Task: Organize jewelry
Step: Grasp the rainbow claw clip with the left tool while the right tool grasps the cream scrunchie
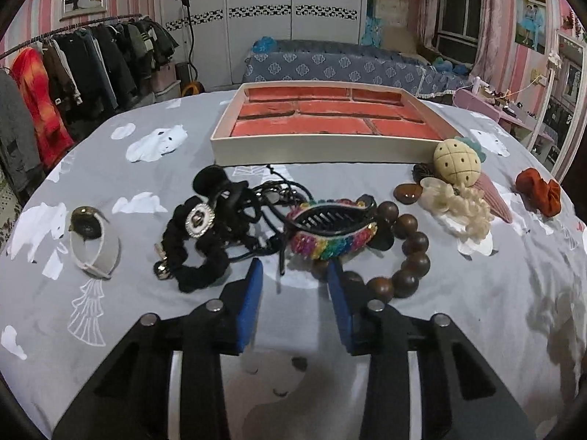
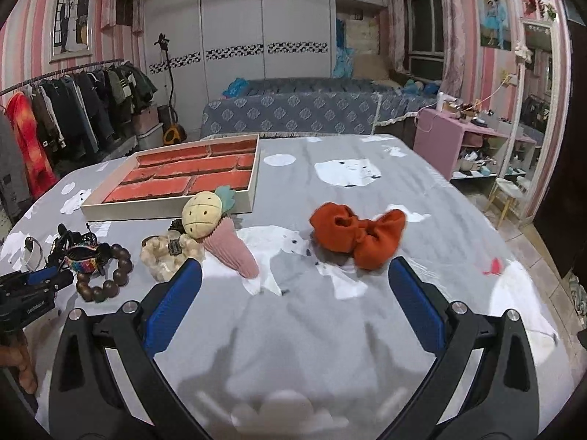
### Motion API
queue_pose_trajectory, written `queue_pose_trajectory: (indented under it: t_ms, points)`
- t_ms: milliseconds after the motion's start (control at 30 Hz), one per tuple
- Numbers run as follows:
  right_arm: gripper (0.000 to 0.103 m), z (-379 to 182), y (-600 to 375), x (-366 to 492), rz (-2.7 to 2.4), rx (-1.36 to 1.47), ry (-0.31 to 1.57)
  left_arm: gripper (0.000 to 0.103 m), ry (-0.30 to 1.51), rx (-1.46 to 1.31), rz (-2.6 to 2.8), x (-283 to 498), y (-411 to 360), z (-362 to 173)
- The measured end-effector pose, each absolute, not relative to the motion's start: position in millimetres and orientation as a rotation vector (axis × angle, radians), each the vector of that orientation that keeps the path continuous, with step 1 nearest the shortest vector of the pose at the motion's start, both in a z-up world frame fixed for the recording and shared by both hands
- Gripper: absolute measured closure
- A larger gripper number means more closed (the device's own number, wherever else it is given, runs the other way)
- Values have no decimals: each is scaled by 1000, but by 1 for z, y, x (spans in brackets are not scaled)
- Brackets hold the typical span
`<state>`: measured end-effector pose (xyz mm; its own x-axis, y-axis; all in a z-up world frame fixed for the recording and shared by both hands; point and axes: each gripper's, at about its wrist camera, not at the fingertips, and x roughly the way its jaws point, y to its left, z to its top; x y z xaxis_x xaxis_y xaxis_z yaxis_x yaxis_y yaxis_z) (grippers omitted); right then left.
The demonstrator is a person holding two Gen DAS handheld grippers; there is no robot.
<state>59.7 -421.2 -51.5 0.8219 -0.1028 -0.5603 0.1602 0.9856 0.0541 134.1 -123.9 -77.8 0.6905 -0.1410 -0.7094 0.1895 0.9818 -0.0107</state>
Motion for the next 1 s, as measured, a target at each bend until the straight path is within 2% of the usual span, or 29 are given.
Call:
queue_pose_trajectory:
  t_ms: [100,333,633,767,800,833,867,1000]
  points:
    - [4,-57,-417,78,-130,88,609,72,799,60,-195,141,-127,-80]
    - [5,-69,-395,107,-42,111,684,74,797,40,-211,147,-123,-80]
    - [16,-79,-335,126,76,56,724,76,796,16,-238,148,-119,-80]
    - [27,-87,-322,141,68,41,772,77,798,10,-251,150,-117,-81]
    - [34,-91,-319,145,66,37,782,80,799,7,-253,150,-117,-81]
    - [38,-94,-318,149,62,33,801,97,803,5,-259,150,-117,-82]
    - [48,-98,-317,153,59,30,822,97,809,8,-265,151,-117,-83]
    - [71,-102,-320,155,53,35,849,97,821,-13,-270,154,-115,-85]
